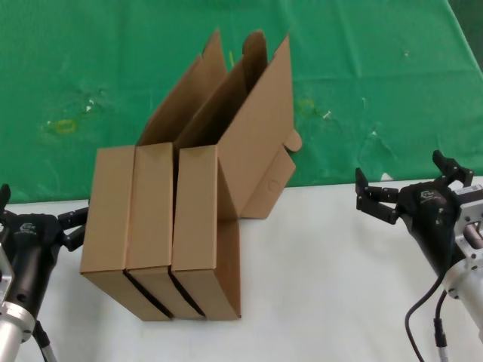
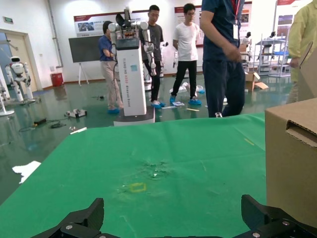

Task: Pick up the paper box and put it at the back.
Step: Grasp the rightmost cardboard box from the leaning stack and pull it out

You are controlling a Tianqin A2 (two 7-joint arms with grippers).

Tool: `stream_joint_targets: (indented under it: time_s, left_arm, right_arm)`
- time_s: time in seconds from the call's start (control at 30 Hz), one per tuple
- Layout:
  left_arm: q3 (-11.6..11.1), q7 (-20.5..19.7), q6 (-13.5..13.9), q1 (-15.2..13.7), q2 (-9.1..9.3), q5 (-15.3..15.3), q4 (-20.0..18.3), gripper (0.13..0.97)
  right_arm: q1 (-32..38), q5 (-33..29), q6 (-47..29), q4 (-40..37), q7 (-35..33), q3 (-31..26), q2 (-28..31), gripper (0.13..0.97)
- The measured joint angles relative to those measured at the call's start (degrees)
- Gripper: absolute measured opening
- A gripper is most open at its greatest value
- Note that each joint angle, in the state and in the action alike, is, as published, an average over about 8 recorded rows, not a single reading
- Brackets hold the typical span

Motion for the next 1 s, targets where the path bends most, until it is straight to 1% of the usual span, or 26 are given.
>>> stream_joint_targets:
  time_s: [0.83,1.0]
  left_arm:
    - [0.0,0.0,0.0,0.0,0.00,0.0,0.0,0.966]
    - [0.0,0.0,0.0,0.0,0.00,0.0,0.0,0.934]
  right_arm:
    - [0.0,0.0,0.0,0.0,0.0,0.0,0.0,0.966]
    - [0.0,0.5,-1.9,-0.1,-1.4,1.3,-0.9,0.966]
